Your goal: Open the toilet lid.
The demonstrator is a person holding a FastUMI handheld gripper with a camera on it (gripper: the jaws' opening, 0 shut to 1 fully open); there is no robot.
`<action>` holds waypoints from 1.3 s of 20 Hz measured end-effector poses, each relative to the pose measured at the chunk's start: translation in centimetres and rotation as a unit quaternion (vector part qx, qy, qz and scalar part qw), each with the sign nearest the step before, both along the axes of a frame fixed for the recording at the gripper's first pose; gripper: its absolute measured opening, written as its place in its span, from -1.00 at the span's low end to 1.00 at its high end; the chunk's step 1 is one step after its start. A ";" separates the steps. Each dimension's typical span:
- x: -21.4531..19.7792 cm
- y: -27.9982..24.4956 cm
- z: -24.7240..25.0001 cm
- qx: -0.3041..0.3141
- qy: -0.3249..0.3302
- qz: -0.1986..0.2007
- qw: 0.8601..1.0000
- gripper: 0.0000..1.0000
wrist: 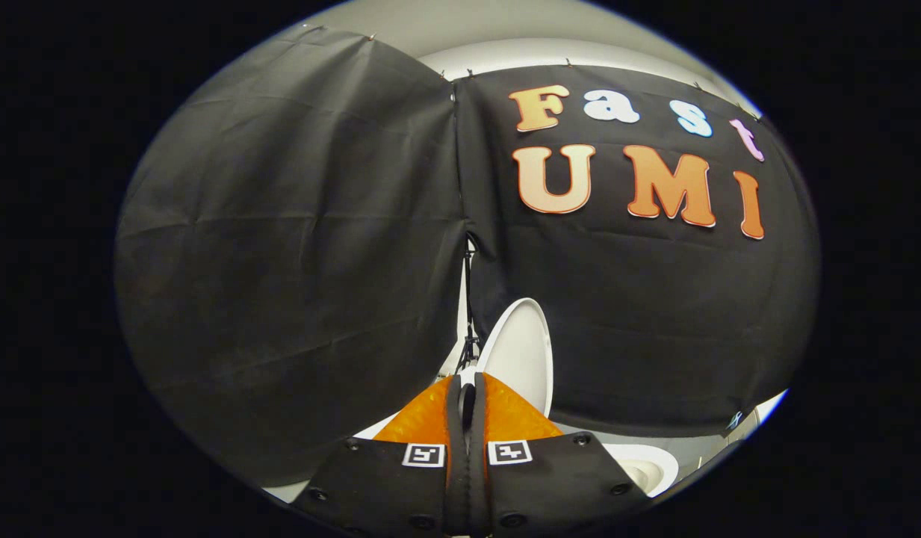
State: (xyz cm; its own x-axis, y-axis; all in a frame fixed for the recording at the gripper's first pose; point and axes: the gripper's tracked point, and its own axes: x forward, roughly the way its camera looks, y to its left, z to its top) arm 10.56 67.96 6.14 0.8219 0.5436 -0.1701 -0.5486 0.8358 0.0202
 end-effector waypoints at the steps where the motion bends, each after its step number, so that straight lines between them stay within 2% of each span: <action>1: 0.0 0.7 -0.2 -0.004 -0.001 0.003 1.000 -0.84; 8: -0.3 5.1 -1.3 0.001 0.015 0.023 1.000 -0.84; 16: -0.4 4.4 -1.0 -0.035 -0.026 -0.012 0.999 -0.80; 19: 0.1 3.8 -1.8 -0.014 -0.001 -0.008 1.000 -0.29; 22: -0.1 3.1 -1.8 0.019 0.028 0.008 0.999 0.47; 24: 1.0 0.9 -0.5 0.037 0.023 -0.002 0.999 0.98; 26: 1.1 -0.5 0.6 0.058 0.027 0.014 0.998 0.96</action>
